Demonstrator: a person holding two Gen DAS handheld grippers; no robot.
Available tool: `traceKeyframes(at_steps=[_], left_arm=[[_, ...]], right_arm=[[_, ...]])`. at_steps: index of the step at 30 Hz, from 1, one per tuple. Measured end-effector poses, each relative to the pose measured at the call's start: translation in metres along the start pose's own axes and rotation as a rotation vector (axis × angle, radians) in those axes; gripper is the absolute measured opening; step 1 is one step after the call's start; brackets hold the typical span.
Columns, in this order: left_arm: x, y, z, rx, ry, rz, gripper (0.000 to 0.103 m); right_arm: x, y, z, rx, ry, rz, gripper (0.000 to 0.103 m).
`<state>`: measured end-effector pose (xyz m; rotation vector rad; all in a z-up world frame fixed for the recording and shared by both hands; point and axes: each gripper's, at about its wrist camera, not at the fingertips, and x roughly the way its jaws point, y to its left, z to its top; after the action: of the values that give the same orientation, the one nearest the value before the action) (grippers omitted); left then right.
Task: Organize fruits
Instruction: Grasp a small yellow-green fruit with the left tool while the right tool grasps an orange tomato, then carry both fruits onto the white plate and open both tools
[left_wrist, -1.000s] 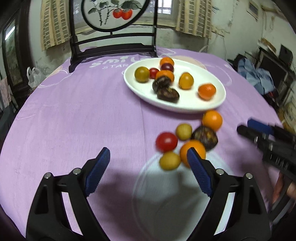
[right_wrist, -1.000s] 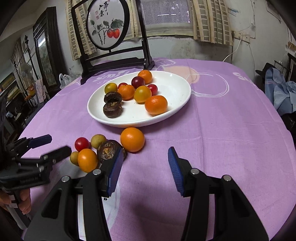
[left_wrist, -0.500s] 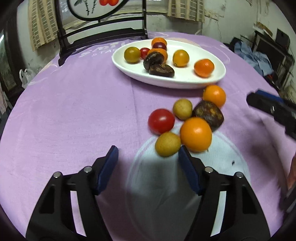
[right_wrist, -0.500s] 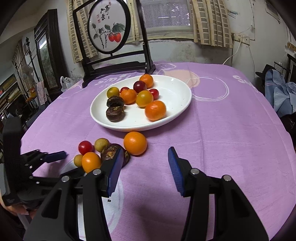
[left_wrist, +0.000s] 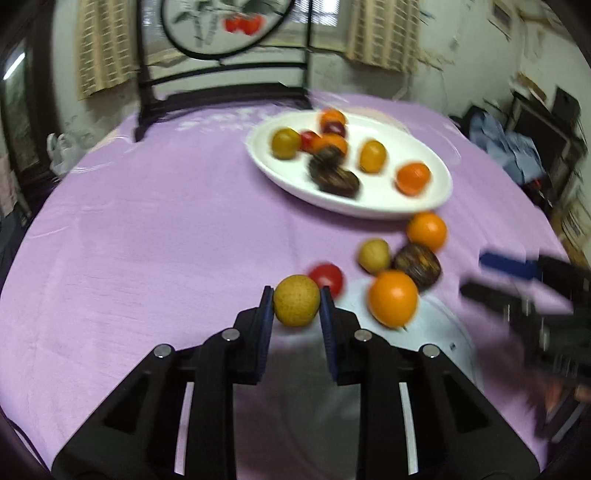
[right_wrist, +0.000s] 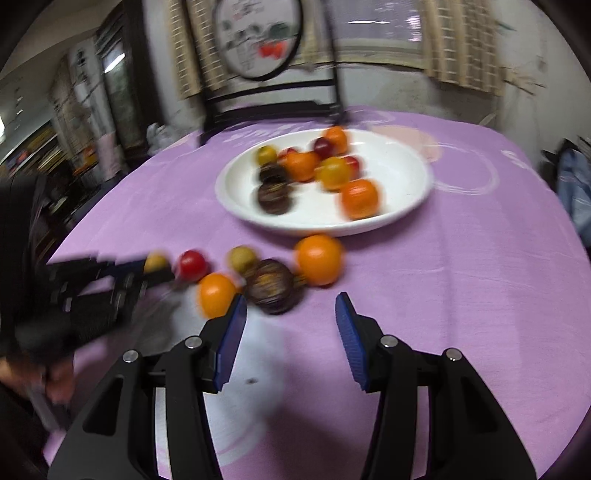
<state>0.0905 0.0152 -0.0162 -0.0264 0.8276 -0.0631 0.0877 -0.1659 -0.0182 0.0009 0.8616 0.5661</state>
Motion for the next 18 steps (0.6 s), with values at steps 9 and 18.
traceKeyframes(at_steps=[9, 18], left_arm=[[0.003, 0.016, 0.004, -0.057, 0.020, 0.009, 0.025], [0.005, 0.024, 0.005, -0.084, 0.038, -0.008, 0.025]], right_arm=[[0.030, 0.040, -0.006, -0.056, 0.112, 0.019, 0.051], [0.057, 0.056, 0.008, -0.048, 0.117, -0.111, 0.051]])
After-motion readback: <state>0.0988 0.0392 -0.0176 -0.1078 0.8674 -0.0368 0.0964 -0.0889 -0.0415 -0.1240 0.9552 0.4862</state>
